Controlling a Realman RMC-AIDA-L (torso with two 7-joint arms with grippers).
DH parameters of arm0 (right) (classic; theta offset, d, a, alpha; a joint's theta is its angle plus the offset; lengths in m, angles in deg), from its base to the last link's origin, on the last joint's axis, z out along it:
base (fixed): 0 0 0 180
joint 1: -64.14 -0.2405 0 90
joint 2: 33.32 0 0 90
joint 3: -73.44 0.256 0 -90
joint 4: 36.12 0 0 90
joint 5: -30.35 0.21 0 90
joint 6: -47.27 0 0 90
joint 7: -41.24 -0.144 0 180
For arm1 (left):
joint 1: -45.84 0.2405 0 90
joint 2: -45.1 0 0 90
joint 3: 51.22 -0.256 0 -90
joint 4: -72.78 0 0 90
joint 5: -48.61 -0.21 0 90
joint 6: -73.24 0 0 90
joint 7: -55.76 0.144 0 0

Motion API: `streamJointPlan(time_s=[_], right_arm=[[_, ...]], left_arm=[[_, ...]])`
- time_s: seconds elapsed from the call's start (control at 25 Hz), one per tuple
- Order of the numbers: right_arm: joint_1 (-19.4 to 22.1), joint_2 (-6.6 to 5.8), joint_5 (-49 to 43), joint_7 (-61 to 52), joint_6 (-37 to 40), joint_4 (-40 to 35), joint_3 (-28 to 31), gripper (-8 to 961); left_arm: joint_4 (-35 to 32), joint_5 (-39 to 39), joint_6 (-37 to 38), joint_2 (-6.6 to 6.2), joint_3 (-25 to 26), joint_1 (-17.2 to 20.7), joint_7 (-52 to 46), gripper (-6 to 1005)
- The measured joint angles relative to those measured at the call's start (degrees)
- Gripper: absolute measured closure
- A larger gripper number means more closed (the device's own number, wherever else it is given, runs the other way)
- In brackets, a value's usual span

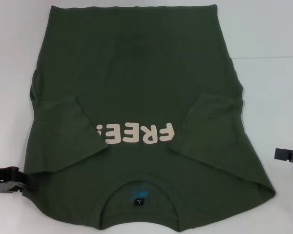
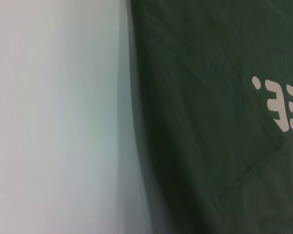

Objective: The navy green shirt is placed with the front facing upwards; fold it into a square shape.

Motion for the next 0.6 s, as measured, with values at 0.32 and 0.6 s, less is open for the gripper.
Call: streamJointPlan(time_s=[0.32,0.6], right_arm=[[-0.44,-0.7,-1.84,-4.43,0.62,-0.67,-0.06,199],[-3.81,-3.96,-9.46,-20.73,8.31,-7.48,0.07,206]], left_arm=[[0.0,-0.05,-0.14,-0.03,-0.11,-0.05,0.1,811],[0.32,-0.04,0.41,-0.34,-0.23,-0.72,0.33,960]])
